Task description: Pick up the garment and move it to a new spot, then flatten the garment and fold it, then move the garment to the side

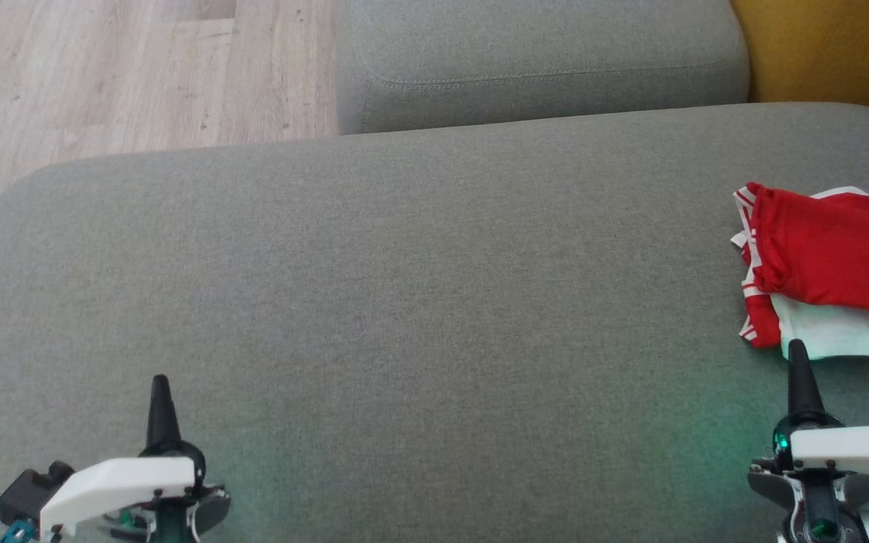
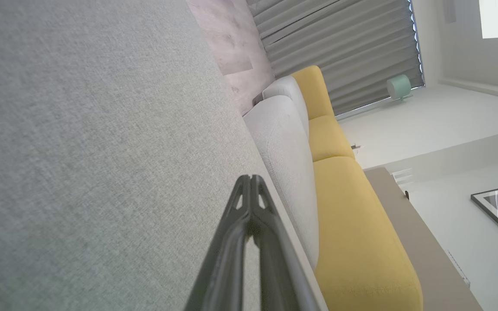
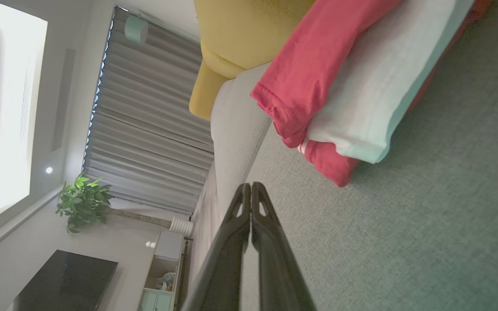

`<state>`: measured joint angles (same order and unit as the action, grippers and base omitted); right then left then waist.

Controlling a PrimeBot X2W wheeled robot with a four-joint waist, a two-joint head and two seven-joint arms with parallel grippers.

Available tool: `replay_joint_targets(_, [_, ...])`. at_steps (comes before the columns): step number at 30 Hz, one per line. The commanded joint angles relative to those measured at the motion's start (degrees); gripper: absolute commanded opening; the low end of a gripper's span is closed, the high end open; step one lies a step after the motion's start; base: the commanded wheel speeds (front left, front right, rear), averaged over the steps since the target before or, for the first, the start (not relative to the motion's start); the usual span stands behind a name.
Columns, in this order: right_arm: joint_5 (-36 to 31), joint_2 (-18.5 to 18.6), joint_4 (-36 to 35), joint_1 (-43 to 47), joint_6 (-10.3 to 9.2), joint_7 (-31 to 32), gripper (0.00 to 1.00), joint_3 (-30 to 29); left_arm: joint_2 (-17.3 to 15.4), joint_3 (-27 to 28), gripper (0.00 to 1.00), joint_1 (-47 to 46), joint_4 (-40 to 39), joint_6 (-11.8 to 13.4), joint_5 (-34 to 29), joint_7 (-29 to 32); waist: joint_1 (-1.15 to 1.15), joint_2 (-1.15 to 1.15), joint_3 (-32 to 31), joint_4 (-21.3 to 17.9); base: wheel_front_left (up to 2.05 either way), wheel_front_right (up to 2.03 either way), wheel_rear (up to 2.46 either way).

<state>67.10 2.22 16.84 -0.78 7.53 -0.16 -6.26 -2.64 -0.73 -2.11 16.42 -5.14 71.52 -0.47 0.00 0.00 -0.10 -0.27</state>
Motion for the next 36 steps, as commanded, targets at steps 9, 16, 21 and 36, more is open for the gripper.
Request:
replay_joint_targets(9, [7.32,0.53,-2.35,-3.94,-0.03,1.90,0.00,0.40,-0.31,3.21,0.00,-3.18,-2.11,-1.04,5.99,2.00,0.00,0.00,0.07,0.07,0.00,0.00,0.00])
replay_joint_targets(16, [11.66,0.56,-2.46,-4.30,-0.04,3.06,0.00,0.24,-0.32,4.18,0.00,-3.40,-2.17,-1.36,9.60,3.20,0.00,0.00,0.12,0.12,0.00,0.00,0.00])
replay_joint_targets(21, [14.77,0.58,-2.54,-4.56,-0.04,3.89,0.00,0.12,-0.32,4.87,0.00,-3.56,-2.21,-1.59,12.17,4.05,0.00,0.00,0.16,0.15,0.00,0.00,0.00])
replay_joint_targets(36, [23.44,0.64,-2.77,-5.27,-0.04,6.21,0.00,-0.21,-0.34,6.80,0.00,-4.00,-2.33,-2.23,19.37,6.44,0.00,0.00,0.25,0.25,0.00,0.00,0.00])
